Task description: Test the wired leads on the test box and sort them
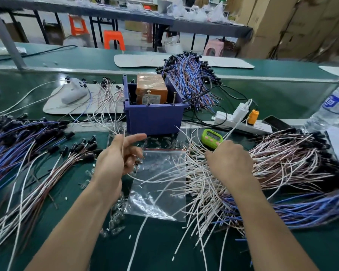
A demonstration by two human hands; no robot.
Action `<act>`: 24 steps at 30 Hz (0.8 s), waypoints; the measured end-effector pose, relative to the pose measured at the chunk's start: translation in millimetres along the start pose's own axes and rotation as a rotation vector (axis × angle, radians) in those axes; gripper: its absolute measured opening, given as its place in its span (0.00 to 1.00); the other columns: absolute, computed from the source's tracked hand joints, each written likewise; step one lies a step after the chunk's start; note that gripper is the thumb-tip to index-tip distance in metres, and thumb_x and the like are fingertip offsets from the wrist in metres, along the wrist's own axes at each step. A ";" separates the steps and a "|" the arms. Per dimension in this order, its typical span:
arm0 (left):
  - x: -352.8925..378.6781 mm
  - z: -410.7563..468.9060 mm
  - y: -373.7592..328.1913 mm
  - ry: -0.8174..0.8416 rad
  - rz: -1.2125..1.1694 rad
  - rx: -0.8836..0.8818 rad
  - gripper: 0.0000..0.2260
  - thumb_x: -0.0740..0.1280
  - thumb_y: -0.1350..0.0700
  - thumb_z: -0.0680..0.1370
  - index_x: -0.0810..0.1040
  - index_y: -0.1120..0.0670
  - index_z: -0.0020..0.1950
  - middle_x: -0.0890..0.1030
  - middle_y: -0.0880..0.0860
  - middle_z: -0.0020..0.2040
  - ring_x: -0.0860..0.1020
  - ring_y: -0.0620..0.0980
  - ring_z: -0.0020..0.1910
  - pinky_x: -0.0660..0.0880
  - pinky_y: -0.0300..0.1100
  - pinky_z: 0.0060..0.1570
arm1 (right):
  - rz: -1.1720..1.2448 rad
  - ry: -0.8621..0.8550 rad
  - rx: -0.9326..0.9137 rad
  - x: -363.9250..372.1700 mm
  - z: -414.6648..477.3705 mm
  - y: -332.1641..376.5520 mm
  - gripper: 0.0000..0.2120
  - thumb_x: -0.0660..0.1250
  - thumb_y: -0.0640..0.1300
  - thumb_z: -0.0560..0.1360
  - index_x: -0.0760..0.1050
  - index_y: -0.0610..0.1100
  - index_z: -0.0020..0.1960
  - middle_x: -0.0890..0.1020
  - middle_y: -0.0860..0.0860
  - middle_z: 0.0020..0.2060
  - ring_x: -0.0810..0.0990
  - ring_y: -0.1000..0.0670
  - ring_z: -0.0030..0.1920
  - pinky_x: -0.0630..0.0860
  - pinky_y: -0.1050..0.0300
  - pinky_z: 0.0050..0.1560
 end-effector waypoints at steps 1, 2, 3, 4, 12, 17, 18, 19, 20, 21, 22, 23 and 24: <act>-1.3 0.2 -0.2 0.001 0.028 -0.002 0.22 0.54 0.46 0.88 0.88 0.48 0.54 0.80 0.50 0.36 0.67 0.43 0.29 0.62 0.34 0.26 | -0.031 0.023 0.006 -1.7 0.8 0.5 0.17 0.67 0.59 0.77 0.69 0.46 0.46 0.83 0.43 0.50 0.79 0.41 0.45 0.68 0.52 0.43; -1.8 0.5 -0.3 0.005 0.048 -0.010 0.20 0.57 0.49 0.87 0.89 0.48 0.50 0.79 0.49 0.34 0.67 0.43 0.29 0.62 0.34 0.26 | -0.052 0.051 0.015 -3.9 2.0 1.3 0.16 0.67 0.58 0.77 0.70 0.46 0.47 0.82 0.44 0.50 0.77 0.42 0.44 0.68 0.52 0.43; -1.5 0.7 -0.8 0.007 0.051 -0.018 0.19 0.59 0.52 0.87 0.89 0.48 0.47 0.78 0.48 0.32 0.67 0.43 0.28 0.63 0.34 0.26 | -0.060 0.081 0.023 -6.7 3.0 2.1 0.14 0.67 0.57 0.77 0.71 0.46 0.49 0.81 0.44 0.49 0.74 0.43 0.43 0.67 0.52 0.43; -1.1 1.0 -1.2 0.007 0.039 -0.026 0.18 0.61 0.53 0.86 0.89 0.48 0.45 0.77 0.47 0.31 0.68 0.43 0.28 0.64 0.34 0.27 | -0.050 0.107 0.030 -9.2 4.5 2.2 0.13 0.67 0.55 0.77 0.72 0.46 0.50 0.80 0.45 0.49 0.73 0.43 0.43 0.67 0.52 0.44; 6.8 1.7 -2.7 0.010 -0.085 -0.074 0.13 0.67 0.59 0.82 0.89 0.52 0.44 0.82 0.51 0.34 0.75 0.43 0.30 0.72 0.35 0.31 | 0.415 -0.296 0.021 -29.8 -15.5 -16.3 0.13 0.63 0.50 0.81 0.77 0.44 0.42 0.78 0.48 0.33 0.77 0.40 0.38 0.69 0.52 0.40; 17.0 -7.2 -6.0 -0.090 -0.006 0.019 0.11 0.70 0.63 0.80 0.89 0.53 0.43 0.84 0.55 0.35 0.74 0.44 0.28 0.72 0.34 0.26 | 0.533 -0.206 -0.365 -35.1 -21.7 11.5 0.09 0.60 0.46 0.84 0.74 0.46 0.47 0.79 0.51 0.35 0.77 0.45 0.35 0.67 0.51 0.34; 19.1 -8.9 -7.3 -0.102 -0.028 0.025 0.12 0.69 0.63 0.81 0.89 0.52 0.42 0.84 0.55 0.34 0.74 0.44 0.28 0.71 0.33 0.25 | 0.588 -0.101 -0.397 -34.4 -21.1 17.5 0.10 0.59 0.46 0.84 0.74 0.45 0.46 0.79 0.50 0.34 0.78 0.47 0.34 0.68 0.52 0.31; 21.7 -10.1 -9.1 -0.105 -0.074 0.022 0.13 0.68 0.63 0.81 0.89 0.52 0.41 0.83 0.54 0.34 0.75 0.44 0.27 0.71 0.33 0.25 | 0.680 0.009 -0.418 -33.4 -21.8 23.9 0.10 0.59 0.44 0.84 0.74 0.44 0.45 0.80 0.49 0.33 0.80 0.48 0.31 0.70 0.55 0.28; 25.6 -10.9 -11.2 -0.099 -0.126 0.016 0.13 0.67 0.62 0.82 0.88 0.53 0.42 0.83 0.54 0.34 0.74 0.44 0.27 0.71 0.33 0.25 | 0.764 0.097 -0.432 -31.2 -23.5 29.8 0.10 0.60 0.43 0.83 0.74 0.44 0.44 0.81 0.49 0.30 0.80 0.50 0.27 0.70 0.58 0.25; 30.6 -11.3 -13.0 -0.089 -0.168 0.016 0.13 0.67 0.62 0.82 0.88 0.55 0.42 0.83 0.54 0.34 0.74 0.44 0.27 0.71 0.33 0.25 | 0.808 0.151 -0.461 -29.1 -26.6 36.1 0.10 0.61 0.42 0.82 0.74 0.43 0.42 0.80 0.49 0.26 0.79 0.52 0.23 0.69 0.61 0.23; 35.9 -11.2 -13.6 -0.084 -0.189 0.020 0.12 0.66 0.62 0.82 0.87 0.55 0.44 0.83 0.54 0.35 0.73 0.44 0.27 0.72 0.33 0.26 | 0.836 0.191 -0.488 -26.2 -29.9 42.2 0.10 0.63 0.40 0.81 0.73 0.42 0.41 0.78 0.50 0.24 0.77 0.53 0.21 0.68 0.61 0.22; 40.6 -10.7 -13.5 -0.084 -0.197 0.022 0.11 0.66 0.62 0.83 0.86 0.54 0.45 0.82 0.53 0.34 0.72 0.44 0.28 0.71 0.33 0.27 | 0.884 0.241 -0.504 -22.2 -33.3 47.8 0.11 0.64 0.39 0.80 0.73 0.41 0.39 0.76 0.50 0.23 0.74 0.52 0.20 0.68 0.60 0.22; 43.8 -10.1 -12.3 -0.081 -0.199 0.018 0.11 0.66 0.61 0.83 0.87 0.54 0.46 0.82 0.52 0.34 0.72 0.44 0.28 0.71 0.33 0.28 | 0.971 0.317 -0.499 -18.2 -36.4 52.8 0.12 0.65 0.38 0.80 0.72 0.41 0.38 0.76 0.49 0.25 0.72 0.51 0.21 0.67 0.59 0.23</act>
Point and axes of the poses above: each hand's wrist, its own z-axis towards the middle knuckle, its own x-axis out of the palm, y = z × x, the point moved 1 cm from there along z, towards the middle knuckle
